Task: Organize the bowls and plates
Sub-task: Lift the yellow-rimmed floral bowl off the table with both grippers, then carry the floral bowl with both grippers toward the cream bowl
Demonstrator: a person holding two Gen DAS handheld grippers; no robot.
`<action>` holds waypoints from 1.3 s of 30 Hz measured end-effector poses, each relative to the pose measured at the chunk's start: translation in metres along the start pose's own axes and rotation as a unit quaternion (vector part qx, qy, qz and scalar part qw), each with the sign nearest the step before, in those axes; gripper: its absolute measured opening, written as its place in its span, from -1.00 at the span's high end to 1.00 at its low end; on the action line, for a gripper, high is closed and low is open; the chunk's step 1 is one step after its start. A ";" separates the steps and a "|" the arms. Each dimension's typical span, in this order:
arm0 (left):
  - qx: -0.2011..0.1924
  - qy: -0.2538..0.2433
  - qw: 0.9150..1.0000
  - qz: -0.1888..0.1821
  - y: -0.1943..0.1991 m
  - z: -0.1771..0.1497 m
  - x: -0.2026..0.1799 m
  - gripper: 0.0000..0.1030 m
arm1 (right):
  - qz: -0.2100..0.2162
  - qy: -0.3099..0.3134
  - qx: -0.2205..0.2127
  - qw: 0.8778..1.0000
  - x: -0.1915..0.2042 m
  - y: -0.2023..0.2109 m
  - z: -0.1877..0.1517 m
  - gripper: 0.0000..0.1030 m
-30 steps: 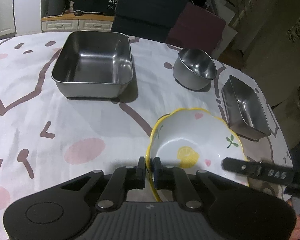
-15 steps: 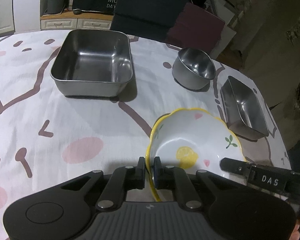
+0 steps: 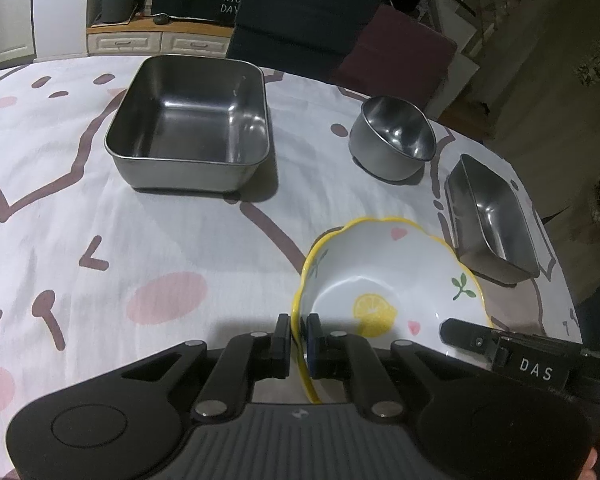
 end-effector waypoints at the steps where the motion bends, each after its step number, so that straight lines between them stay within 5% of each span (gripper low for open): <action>1: 0.000 0.000 1.000 0.000 0.000 0.000 0.000 0.84 | 0.000 0.000 0.000 1.000 0.000 0.000 0.000 0.78; 23: -0.014 -0.022 1.000 -0.001 0.016 0.005 -0.014 0.83 | -0.012 0.039 -0.030 0.999 0.002 0.021 0.003 0.78; 39: -0.062 -0.031 0.998 0.009 0.094 0.006 -0.031 0.84 | 0.014 0.036 -0.072 0.997 0.019 0.088 -0.004 0.78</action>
Point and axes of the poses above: each gripper's, at about its wrist camera, not at the fingertips, and y roughly against the way its jaws point, x to its left, z to its top, the point moved 8 cm from there along -y, roughly the way its jaws point, and after that the axes turned 9 degrees about -y, right-handed, at the moved point
